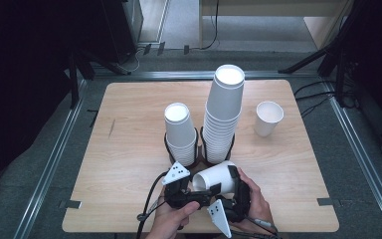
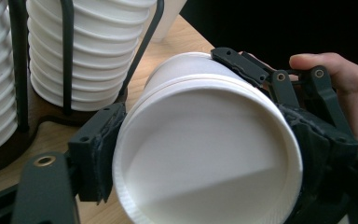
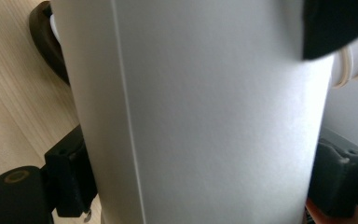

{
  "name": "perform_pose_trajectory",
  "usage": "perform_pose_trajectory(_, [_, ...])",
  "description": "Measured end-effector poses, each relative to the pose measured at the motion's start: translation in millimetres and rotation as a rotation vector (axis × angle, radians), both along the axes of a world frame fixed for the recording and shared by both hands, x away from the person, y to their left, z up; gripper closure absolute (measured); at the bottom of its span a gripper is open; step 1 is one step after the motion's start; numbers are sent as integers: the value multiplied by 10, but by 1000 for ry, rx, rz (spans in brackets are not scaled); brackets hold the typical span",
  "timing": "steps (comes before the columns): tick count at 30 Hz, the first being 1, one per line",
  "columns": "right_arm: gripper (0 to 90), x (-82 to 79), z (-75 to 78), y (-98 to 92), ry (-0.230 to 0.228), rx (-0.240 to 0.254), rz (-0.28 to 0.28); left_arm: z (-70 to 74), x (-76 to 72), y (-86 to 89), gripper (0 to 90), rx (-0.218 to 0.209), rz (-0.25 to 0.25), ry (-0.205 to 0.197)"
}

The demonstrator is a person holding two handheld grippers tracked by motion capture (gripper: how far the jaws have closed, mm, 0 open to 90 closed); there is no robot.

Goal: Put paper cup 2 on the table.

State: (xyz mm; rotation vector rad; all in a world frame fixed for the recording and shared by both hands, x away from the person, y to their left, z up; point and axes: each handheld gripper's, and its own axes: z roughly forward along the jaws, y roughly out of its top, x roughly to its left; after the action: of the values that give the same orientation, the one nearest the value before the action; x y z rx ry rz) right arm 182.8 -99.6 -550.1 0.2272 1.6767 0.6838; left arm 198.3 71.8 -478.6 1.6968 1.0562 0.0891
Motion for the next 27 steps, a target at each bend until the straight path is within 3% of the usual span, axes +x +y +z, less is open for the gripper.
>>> perform_pose_trajectory(12, [101, 5, -33, 2, 0, 3, 0, -24, 13, 16, 227, 3, -14, 6])
perform_pose_trajectory(21, [86, 0, -27, 1, -32, -9, 20, -6, -4, 33, 235, -6, -4, -33])
perform_pose_trajectory(24, [42, -16, -24, 8, -20, -1, 28, -4, -9, 53, 241, 22, 55, -54])
perform_pose_trajectory(27, [0, -33, -7, 10, -9, 14, 49, 1, -2, 106, 245, 8, 63, -65])
